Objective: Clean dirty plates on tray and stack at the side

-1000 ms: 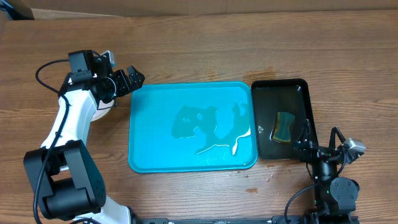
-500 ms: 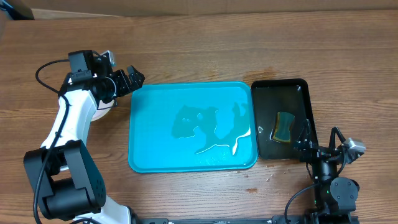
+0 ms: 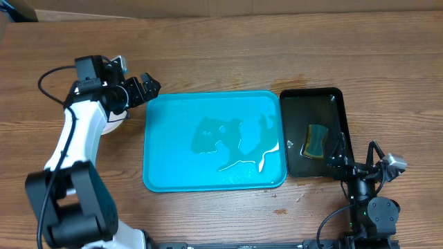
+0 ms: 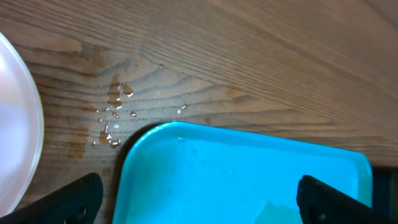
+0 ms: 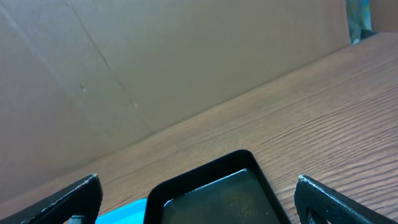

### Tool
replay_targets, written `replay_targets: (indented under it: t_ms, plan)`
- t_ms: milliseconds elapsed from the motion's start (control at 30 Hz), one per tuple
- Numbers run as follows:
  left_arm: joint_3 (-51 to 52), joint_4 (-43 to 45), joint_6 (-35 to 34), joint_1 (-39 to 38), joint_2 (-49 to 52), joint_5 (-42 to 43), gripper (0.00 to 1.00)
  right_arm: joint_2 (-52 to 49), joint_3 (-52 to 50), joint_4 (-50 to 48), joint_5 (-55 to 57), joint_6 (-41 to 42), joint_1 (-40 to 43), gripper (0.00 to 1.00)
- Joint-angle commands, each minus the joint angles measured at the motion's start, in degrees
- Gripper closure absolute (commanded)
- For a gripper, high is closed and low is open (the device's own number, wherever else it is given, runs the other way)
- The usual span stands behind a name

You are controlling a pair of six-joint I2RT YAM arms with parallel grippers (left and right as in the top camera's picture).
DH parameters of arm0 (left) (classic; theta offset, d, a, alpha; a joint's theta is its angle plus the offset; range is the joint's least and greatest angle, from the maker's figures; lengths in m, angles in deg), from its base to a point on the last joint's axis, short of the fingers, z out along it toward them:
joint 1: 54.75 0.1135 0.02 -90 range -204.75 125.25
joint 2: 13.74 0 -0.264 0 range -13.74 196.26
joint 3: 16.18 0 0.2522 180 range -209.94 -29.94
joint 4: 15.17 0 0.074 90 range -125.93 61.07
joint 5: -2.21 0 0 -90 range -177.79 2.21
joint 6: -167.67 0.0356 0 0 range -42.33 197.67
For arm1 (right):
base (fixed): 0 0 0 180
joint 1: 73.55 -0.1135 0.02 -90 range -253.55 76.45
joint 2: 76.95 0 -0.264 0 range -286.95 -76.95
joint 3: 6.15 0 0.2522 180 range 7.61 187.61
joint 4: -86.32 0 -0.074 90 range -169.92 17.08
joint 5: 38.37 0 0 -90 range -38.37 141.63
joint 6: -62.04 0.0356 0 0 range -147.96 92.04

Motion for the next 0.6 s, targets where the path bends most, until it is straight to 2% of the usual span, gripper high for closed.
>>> replay_targets:
  t_ms: [0, 267, 333, 400, 567]
  plan:
    - [-1.11, -0.83, 1.11, -0.02, -9.92, 0.00, 0.00, 0.63, -0.61, -0.28, -0.31, 0.26, 0.15, 0.00]
    - [-1.11, -0.92, 1.14, -0.02, -32.30, 0.00, 0.00, 0.63, -0.61, -0.28, -0.31, 0.26, 0.15, 0.00]
    - [-1.11, -0.98, 2.01, -0.02, -37.55, -2.69, 0.00, 0.63, -0.61, -0.28, -0.28, 0.26, 0.15, 0.00]
    - [-1.11, -1.36, 1.95, -0.02, -41.51, -4.42, 0.00, 0.63, -0.61, -0.28, -0.31, 0.26, 0.15, 0.00]
    - [-1.07, -7.17, 1.51, -0.02, -48.65, -2.34, 0.00, 0.63, -0.61, -0.28, -0.31, 0.26, 0.15, 0.00]
